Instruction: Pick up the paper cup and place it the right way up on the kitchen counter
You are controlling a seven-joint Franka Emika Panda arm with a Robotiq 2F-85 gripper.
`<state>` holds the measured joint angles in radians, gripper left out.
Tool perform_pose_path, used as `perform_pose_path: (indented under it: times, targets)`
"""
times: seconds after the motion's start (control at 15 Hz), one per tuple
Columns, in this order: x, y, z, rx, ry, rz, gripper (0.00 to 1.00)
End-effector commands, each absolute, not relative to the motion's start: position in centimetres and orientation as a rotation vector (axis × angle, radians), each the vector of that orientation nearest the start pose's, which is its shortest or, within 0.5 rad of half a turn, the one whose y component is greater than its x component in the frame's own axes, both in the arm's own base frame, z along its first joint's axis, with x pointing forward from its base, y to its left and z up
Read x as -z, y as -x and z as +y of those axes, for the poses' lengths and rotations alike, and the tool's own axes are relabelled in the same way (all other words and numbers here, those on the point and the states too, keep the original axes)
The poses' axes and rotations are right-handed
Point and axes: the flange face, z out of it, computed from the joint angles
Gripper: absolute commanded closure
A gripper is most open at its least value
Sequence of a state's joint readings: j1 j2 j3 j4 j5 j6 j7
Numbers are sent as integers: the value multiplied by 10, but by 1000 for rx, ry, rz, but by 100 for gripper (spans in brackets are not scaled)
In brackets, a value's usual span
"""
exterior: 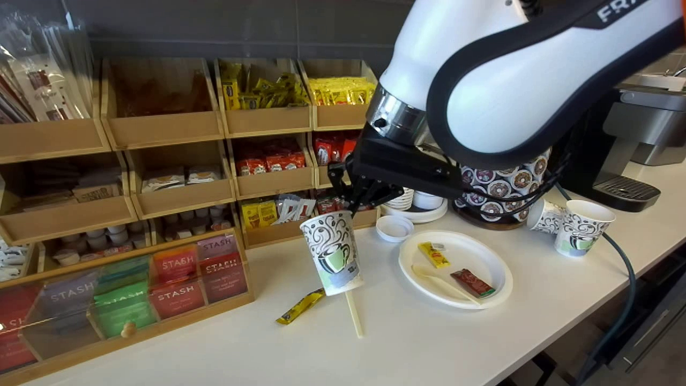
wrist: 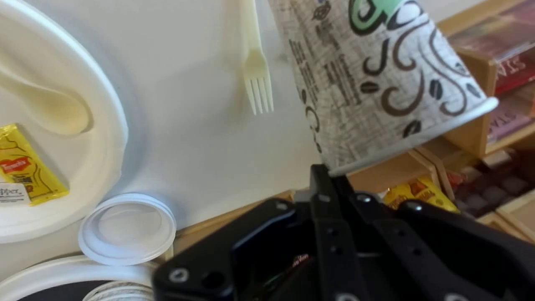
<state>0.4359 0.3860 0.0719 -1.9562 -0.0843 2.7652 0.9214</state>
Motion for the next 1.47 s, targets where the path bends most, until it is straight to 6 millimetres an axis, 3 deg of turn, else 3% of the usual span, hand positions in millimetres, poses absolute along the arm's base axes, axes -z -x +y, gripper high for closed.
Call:
perform_pose_path:
  times: [0.0,0.13,0.27,0.33,0.8,0.93,1.2,1.27,1.33,1.4]
  targets:
    - [-332,-549,298,656,2649,644,99]
    - [-339,-553,286,798,2586,650,99]
    - [-336,-579,275,949,2647,570,99]
    - [-337,-568,280,853,2632,591,97]
    - [-341,-591,255,1085,2569,503,99]
    - [-333,-581,249,1095,2545,423,99]
    - [-302,-536,251,981,2470,256,99]
    - [-301,-538,245,1005,2465,270,99]
    - [-306,-548,253,1007,2474,307,99]
    - [-302,-544,251,999,2475,304,97]
